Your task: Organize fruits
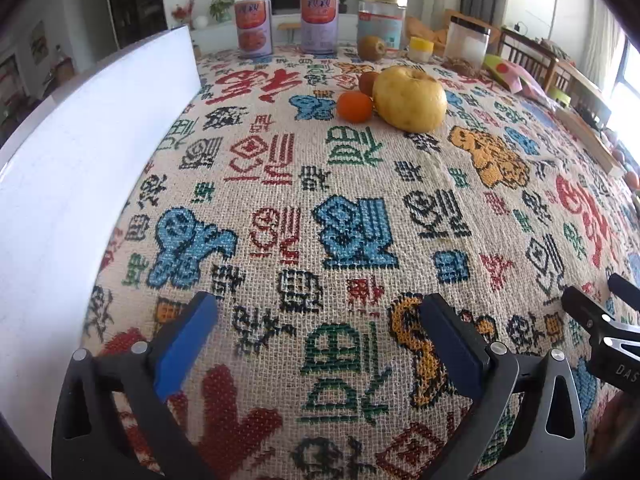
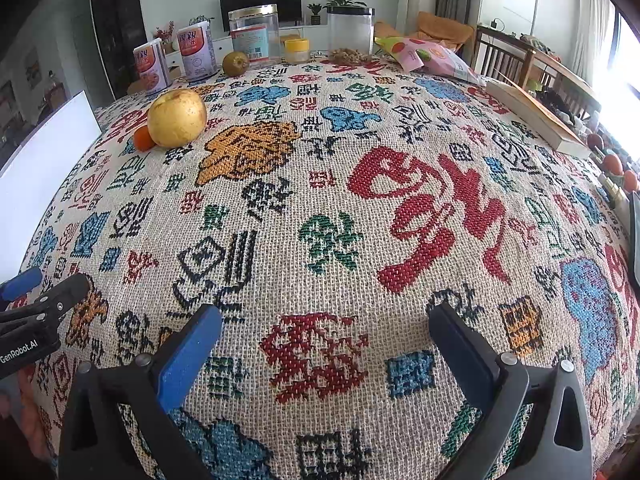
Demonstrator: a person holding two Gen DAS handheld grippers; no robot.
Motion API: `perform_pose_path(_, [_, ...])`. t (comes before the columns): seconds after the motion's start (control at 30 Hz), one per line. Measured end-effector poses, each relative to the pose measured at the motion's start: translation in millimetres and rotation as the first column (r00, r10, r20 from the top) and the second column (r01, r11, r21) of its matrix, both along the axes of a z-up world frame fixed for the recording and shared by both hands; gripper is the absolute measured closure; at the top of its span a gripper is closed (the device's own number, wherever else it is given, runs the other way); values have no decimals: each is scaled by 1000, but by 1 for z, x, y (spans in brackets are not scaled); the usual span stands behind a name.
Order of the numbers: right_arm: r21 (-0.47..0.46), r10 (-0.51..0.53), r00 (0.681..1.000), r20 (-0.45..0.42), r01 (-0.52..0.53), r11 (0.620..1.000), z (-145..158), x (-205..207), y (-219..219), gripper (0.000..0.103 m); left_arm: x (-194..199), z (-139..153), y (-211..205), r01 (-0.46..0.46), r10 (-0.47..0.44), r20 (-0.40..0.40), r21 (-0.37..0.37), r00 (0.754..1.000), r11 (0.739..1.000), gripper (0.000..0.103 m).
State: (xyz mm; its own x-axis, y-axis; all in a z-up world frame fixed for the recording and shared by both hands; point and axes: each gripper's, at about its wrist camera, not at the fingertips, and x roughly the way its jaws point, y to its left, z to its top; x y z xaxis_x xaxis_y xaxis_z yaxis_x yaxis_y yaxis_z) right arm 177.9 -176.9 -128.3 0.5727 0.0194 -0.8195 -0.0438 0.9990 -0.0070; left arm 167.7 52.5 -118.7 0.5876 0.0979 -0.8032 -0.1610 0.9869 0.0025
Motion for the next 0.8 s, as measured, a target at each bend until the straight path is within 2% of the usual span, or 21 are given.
perform_pose_path(0.8, [-5, 0, 1000, 0, 0, 1000, 0, -1, 1, 0, 1, 0, 0, 0, 0, -1, 0, 1000, 1000, 0])
